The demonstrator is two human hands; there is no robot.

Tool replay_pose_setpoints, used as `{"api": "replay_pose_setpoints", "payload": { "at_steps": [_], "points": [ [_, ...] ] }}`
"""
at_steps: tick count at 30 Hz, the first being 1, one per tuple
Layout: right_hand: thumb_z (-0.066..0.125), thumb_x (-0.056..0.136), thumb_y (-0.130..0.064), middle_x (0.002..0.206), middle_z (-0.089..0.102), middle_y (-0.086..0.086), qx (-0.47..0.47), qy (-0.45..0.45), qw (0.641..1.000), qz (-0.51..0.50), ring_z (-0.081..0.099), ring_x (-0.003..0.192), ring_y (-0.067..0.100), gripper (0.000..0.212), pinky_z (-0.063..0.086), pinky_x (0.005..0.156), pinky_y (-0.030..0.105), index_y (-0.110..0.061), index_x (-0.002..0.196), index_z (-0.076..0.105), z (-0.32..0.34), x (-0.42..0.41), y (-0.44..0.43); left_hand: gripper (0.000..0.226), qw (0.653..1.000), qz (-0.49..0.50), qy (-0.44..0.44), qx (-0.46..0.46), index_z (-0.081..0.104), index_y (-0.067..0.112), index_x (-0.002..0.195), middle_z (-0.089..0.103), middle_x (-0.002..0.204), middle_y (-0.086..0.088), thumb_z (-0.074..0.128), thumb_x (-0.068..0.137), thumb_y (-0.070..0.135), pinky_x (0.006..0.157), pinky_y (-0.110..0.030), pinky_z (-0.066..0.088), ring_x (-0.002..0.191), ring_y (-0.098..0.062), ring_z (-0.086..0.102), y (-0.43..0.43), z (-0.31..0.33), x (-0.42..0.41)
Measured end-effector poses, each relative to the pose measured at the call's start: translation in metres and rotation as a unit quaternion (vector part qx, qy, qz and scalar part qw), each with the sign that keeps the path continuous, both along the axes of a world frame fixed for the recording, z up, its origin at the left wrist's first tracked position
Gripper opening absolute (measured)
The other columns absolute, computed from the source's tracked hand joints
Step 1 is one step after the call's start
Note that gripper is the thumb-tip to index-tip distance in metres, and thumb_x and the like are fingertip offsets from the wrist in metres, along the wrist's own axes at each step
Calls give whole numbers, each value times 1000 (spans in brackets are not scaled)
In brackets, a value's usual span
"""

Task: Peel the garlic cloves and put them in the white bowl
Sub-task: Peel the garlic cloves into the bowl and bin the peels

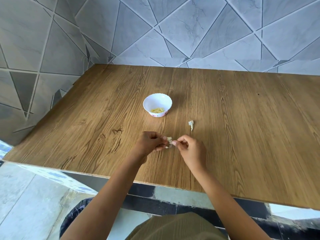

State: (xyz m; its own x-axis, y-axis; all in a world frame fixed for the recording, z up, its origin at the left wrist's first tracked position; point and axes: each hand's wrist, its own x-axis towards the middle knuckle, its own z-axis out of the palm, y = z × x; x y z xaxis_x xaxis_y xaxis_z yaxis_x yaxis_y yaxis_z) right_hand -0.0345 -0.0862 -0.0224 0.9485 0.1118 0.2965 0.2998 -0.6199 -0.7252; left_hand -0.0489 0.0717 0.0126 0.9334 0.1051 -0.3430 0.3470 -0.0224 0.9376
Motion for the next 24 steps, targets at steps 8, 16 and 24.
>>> {"api": "replay_pose_setpoints", "payload": {
  "at_steps": [8, 16, 24],
  "points": [
    [68, 84, -7, 85, 71, -1, 105, 51, 989, 89, 63, 70, 10, 11, 49, 62, 15, -8, 93, 72, 3, 2, 4, 9, 999, -12, -36, 32, 69, 9, 78, 70, 66, 0, 65, 86, 5, 60, -16, 54, 60, -6, 65, 3, -5, -1],
    [65, 85, -8, 72, 71, -3, 311, 328, 881, 142, 64, 67, 6, 7, 51, 59, 17, -12, 85, 70, 14, 11, -4, 7, 992, -67, -21, -102, 67, 9, 86, 71, 74, -1, 60, 88, 7, 63, -16, 53, 68, -8, 66, 9, 0, -1],
    [62, 88, -9, 75, 71, 2, 318, 388, 847, 175, 64, 64, 10, 8, 50, 55, 17, -10, 86, 69, 15, 18, -9, 9, 989, -104, 3, -109, 66, 5, 92, 70, 73, -1, 57, 90, 6, 60, -14, 51, 64, -5, 63, 9, 1, 0]
  ]
}}
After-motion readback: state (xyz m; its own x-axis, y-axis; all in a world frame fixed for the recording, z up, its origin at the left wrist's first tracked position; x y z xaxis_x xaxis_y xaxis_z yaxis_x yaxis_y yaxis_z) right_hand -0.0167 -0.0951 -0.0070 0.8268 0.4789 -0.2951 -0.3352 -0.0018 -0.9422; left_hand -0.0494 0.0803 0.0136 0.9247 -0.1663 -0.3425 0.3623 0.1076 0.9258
